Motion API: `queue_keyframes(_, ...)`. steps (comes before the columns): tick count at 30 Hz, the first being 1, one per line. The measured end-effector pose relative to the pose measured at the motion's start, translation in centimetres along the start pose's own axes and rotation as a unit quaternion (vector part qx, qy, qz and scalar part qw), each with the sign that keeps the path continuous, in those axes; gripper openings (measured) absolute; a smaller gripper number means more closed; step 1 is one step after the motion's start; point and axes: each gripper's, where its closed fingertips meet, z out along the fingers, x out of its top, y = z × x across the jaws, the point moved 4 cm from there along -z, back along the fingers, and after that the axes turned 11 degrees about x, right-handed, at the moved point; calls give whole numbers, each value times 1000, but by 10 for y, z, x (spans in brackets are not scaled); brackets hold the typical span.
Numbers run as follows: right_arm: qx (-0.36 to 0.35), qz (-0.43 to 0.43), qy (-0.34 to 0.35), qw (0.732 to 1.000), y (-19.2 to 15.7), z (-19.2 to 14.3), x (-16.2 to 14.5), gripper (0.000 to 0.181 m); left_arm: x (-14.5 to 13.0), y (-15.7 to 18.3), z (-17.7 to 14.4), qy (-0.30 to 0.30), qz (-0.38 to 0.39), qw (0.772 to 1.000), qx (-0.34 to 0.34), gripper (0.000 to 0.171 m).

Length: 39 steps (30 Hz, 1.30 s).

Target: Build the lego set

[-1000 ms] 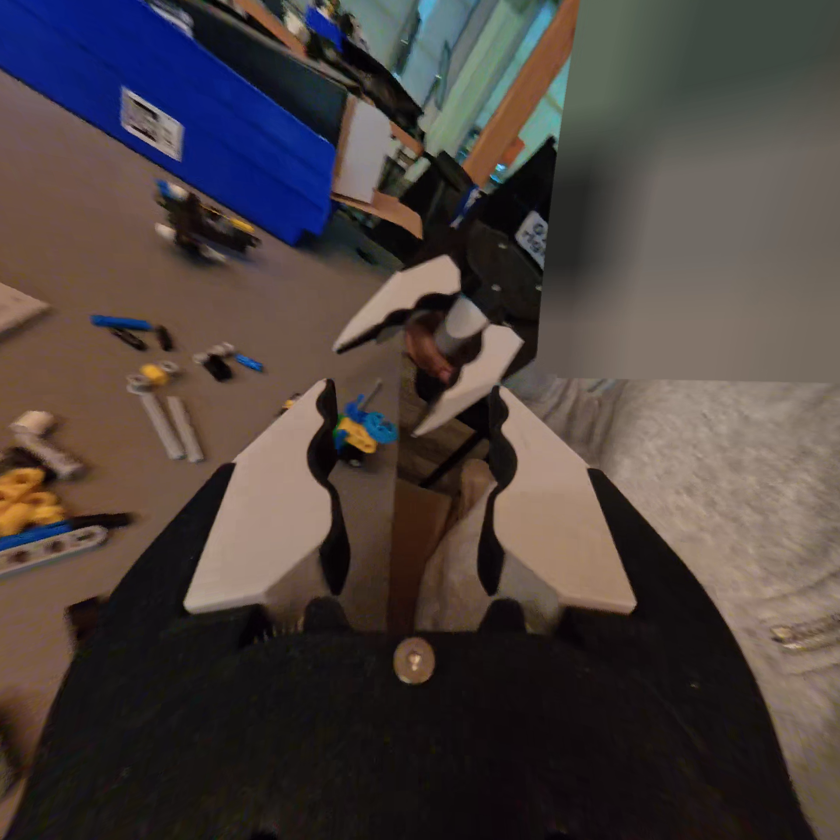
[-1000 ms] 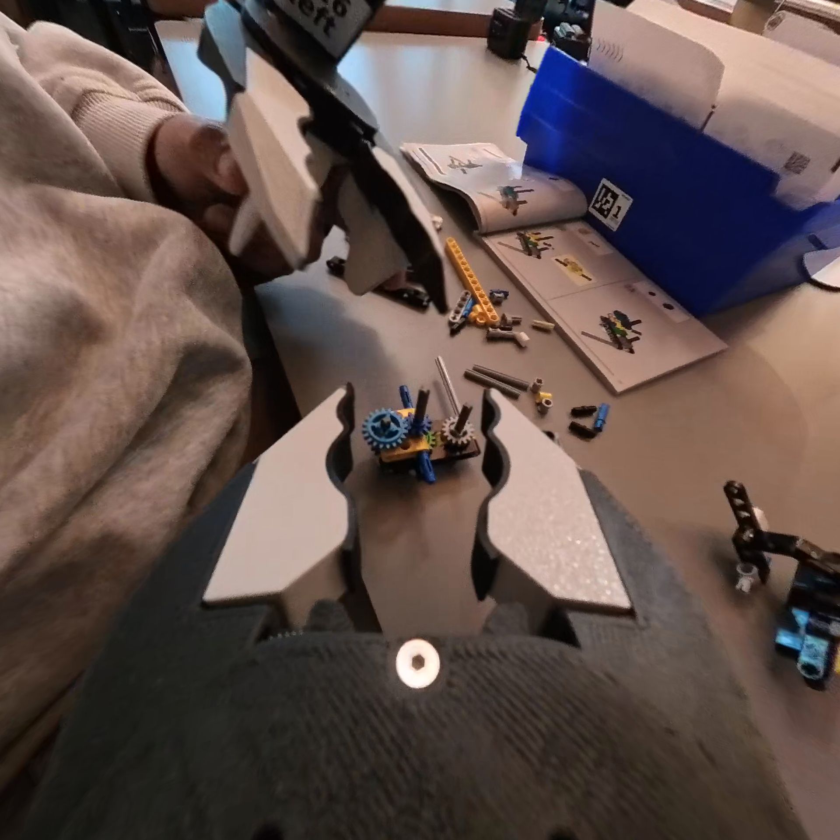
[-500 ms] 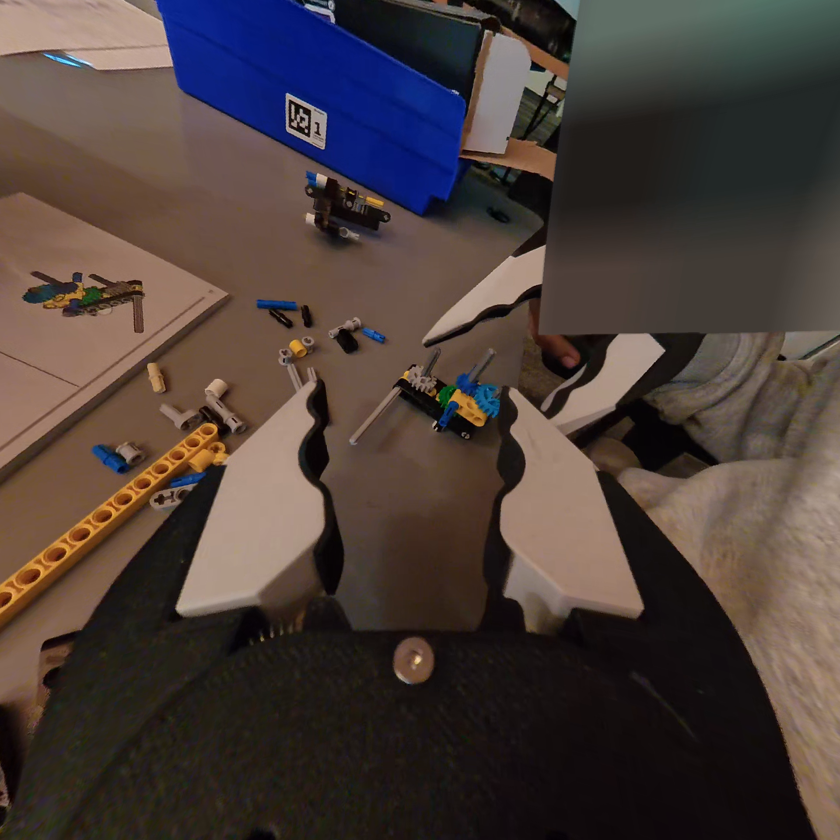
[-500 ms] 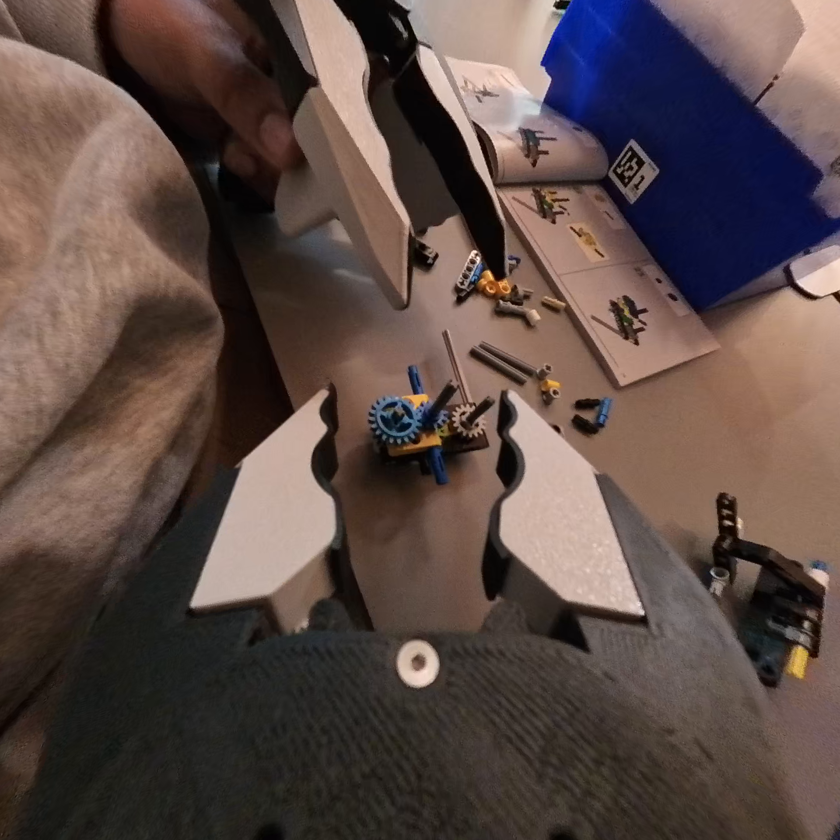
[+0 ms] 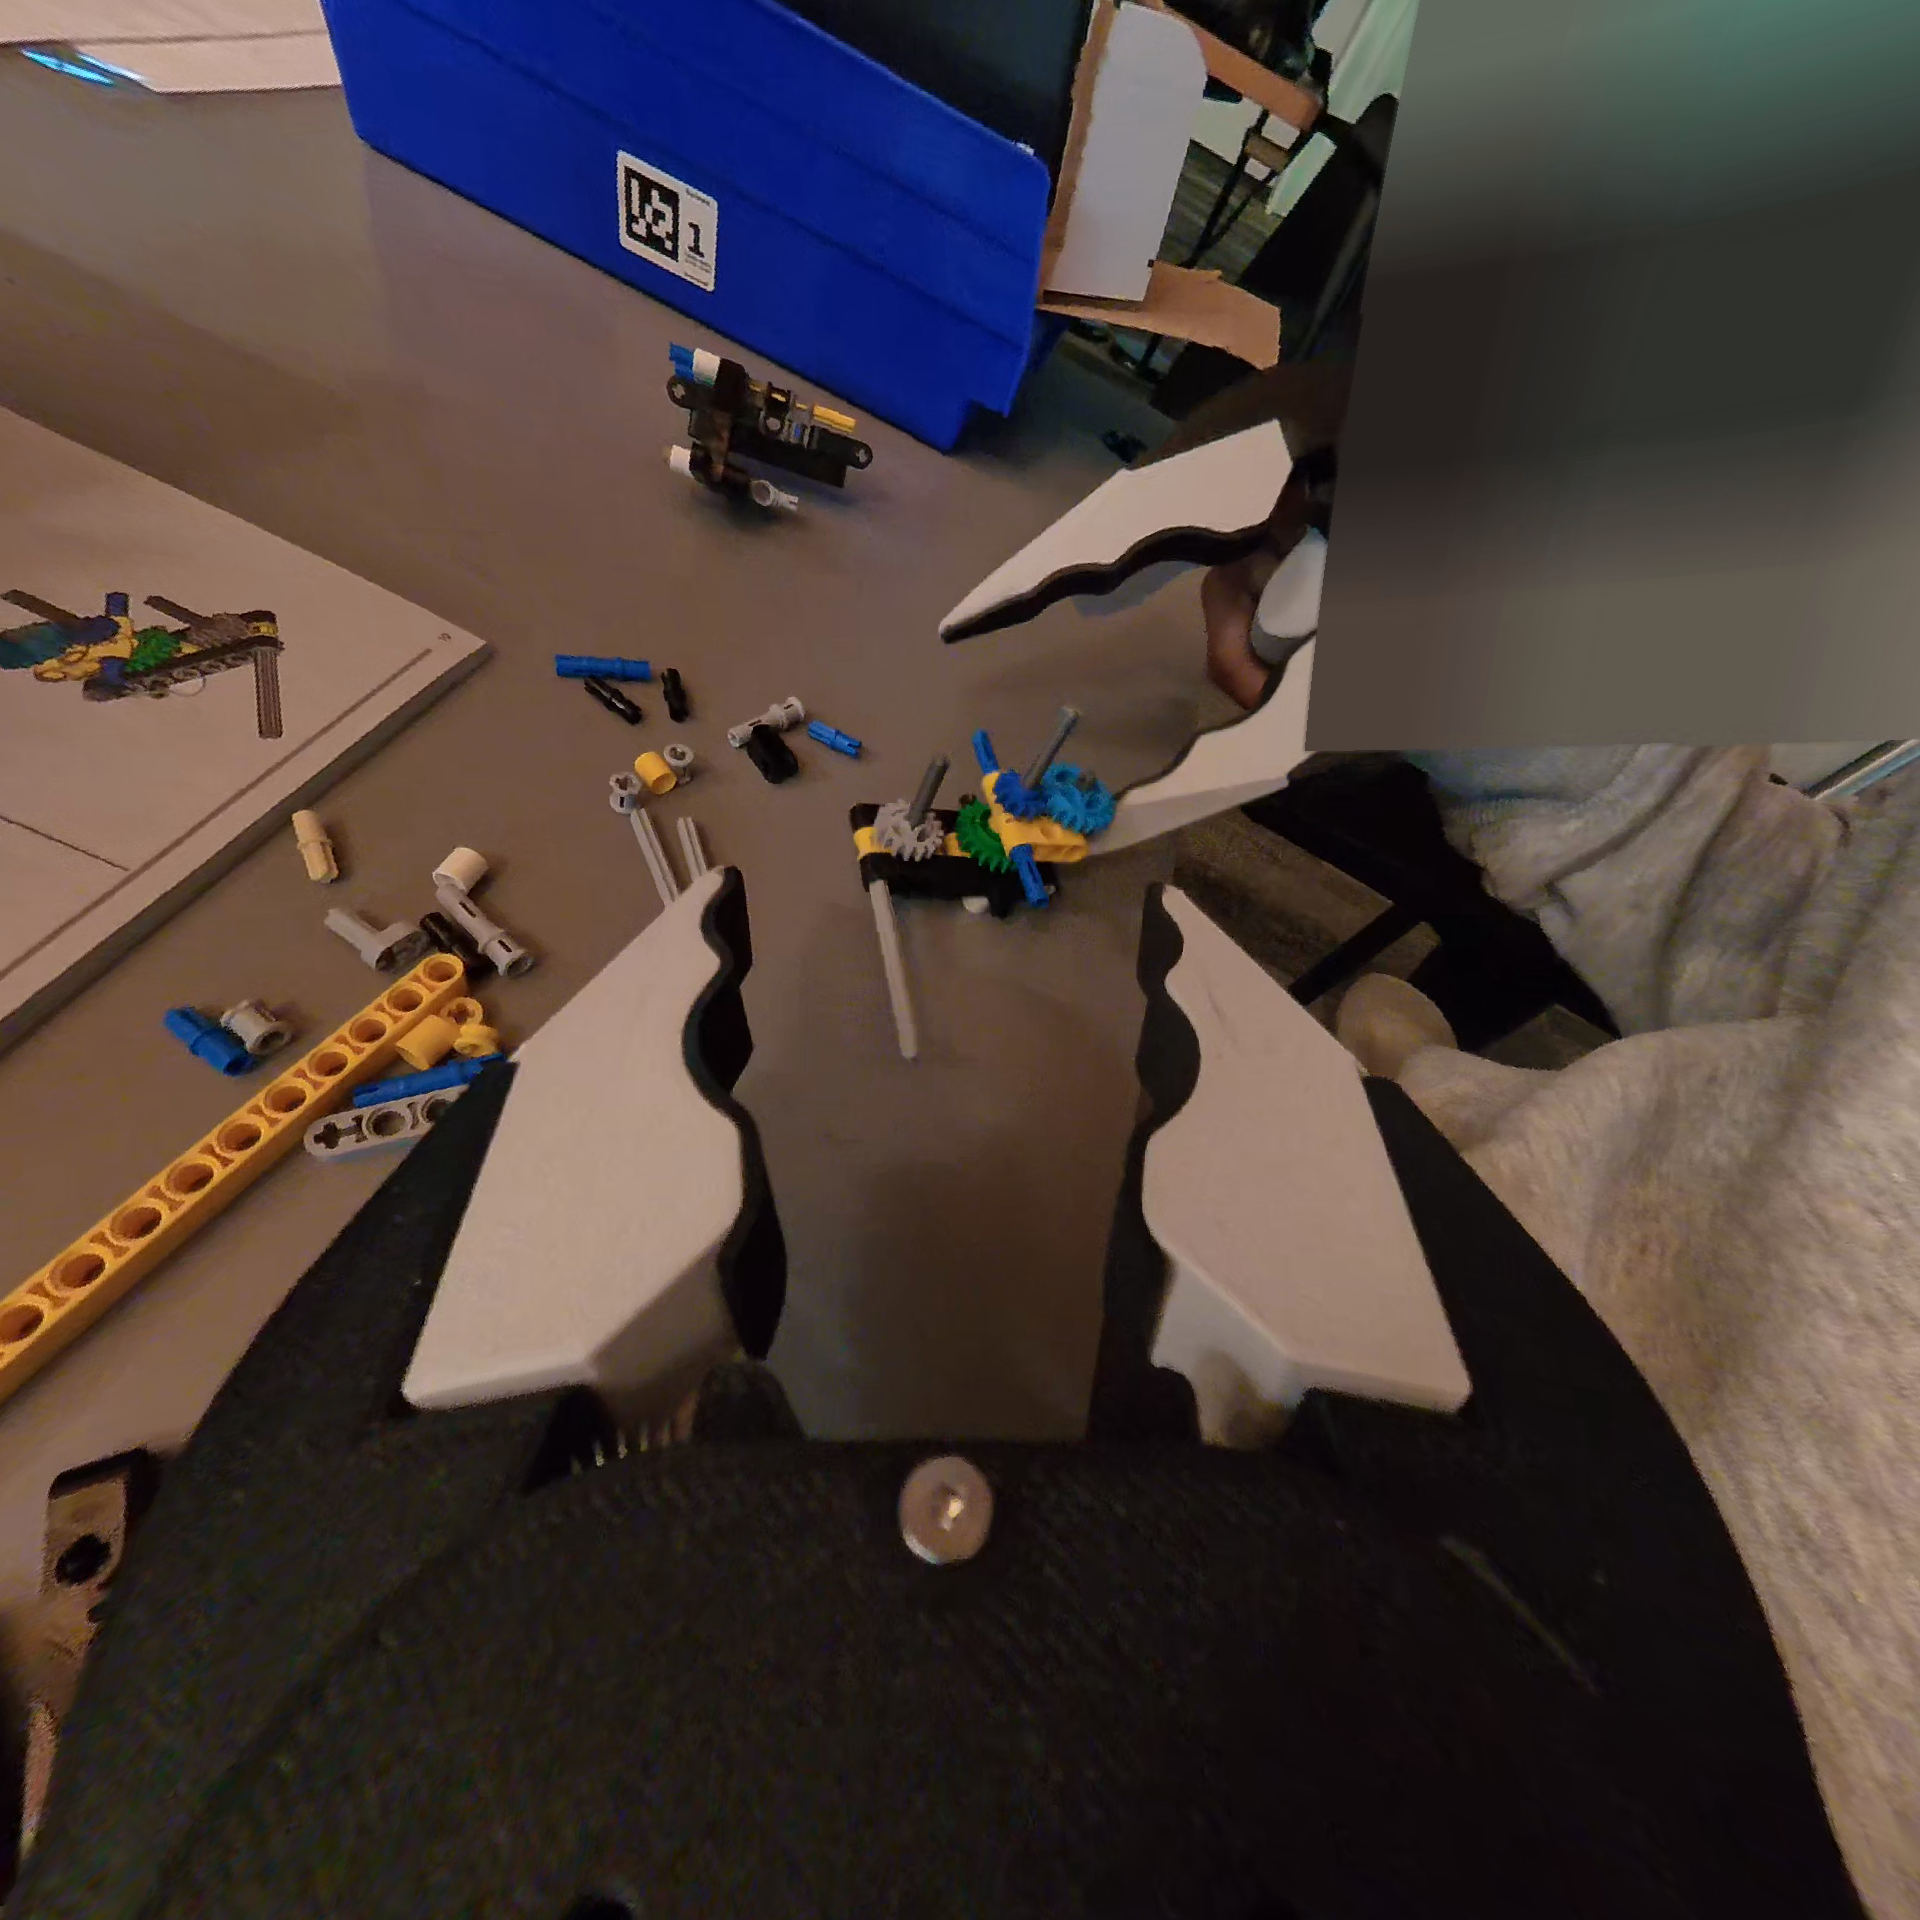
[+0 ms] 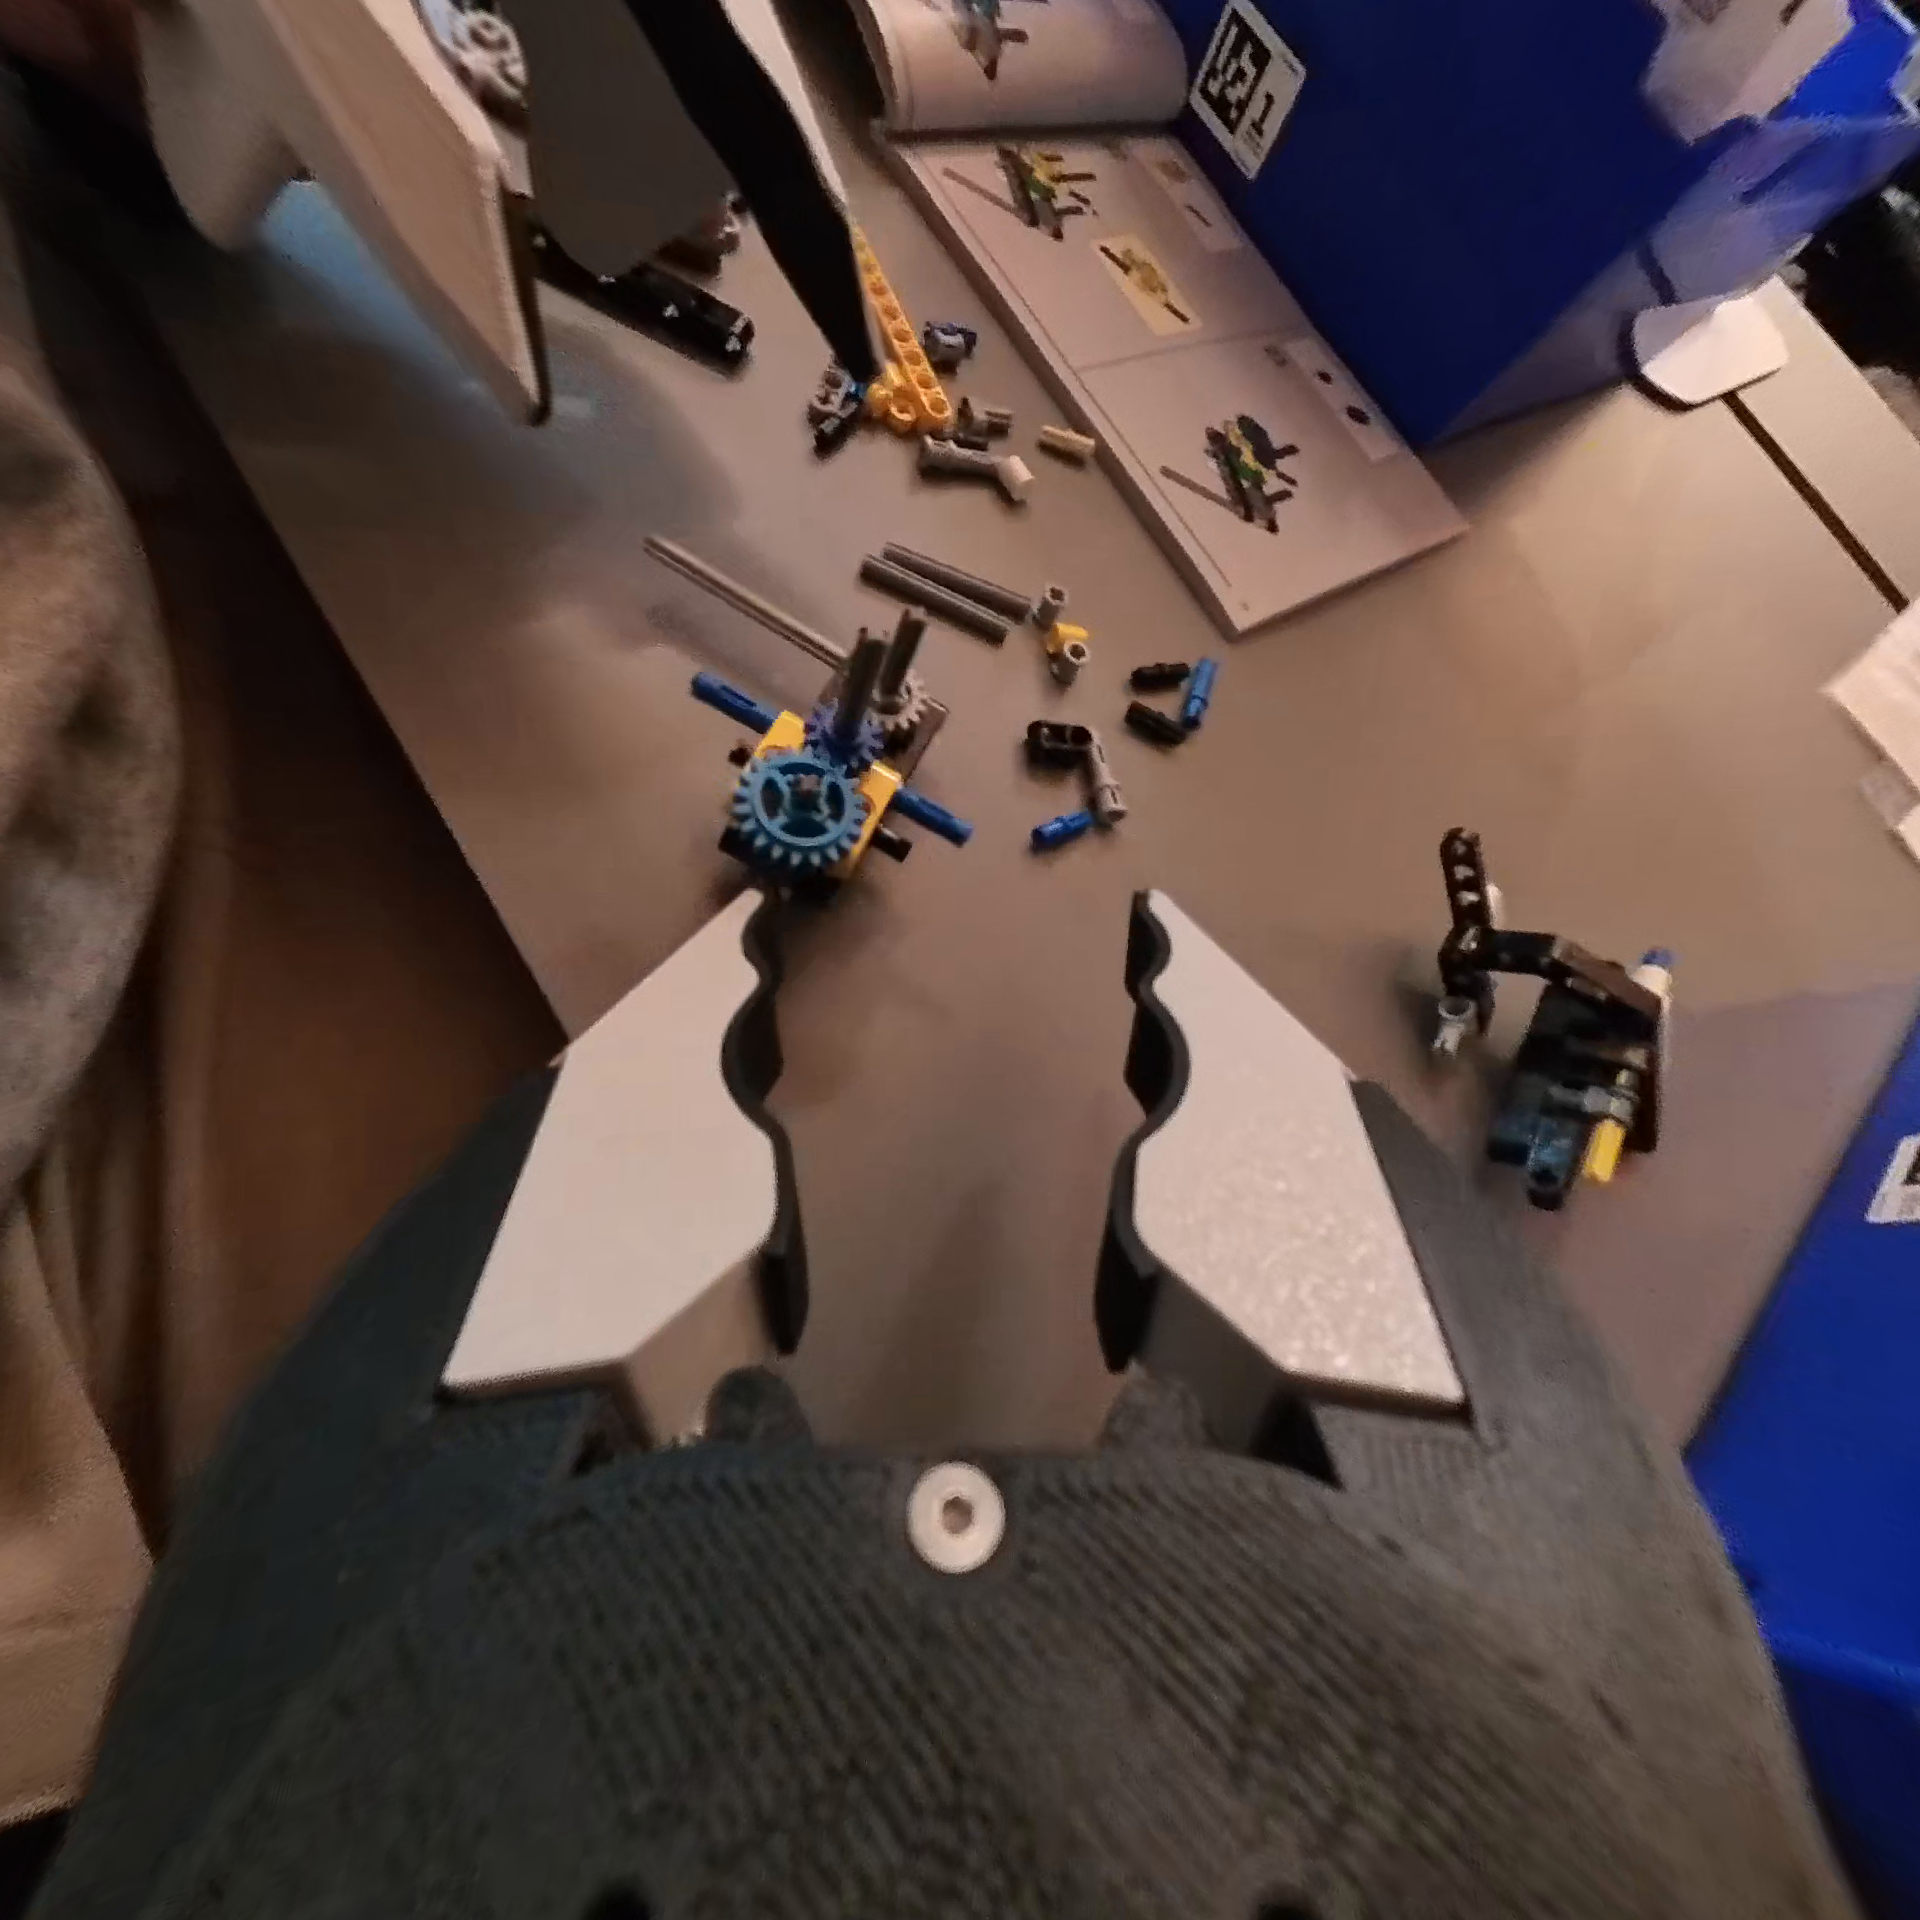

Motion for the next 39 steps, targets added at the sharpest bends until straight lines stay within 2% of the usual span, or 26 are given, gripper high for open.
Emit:
queue_keyframes(7,0,31,6,1000,7,-3,-7,59,-2,1,1,-7,-7,1000,-9,74)
queue_keyframes(10,47,54,14,997,-1,-3,-9,48,-3,2,1,-11,-7,1000,-11,73)
queue_keyframes(15,124,107,27,986,-12,2,-10,51,-3,2,1,-12,-8,1000,-12,73)
queue_keyframes(23,125,94,20,987,-18,13,-4,50,-3,1,2,-14,-14,1000,-15,73)
queue_keyframes(33,131,84,25,987,-21,20,2,28,-3,1,1,-15,-19,1000,-18,72)
queue_keyframes(39,156,88,27,984,-27,26,8,27,-4,2,2,-21,-29,999,-28,71)
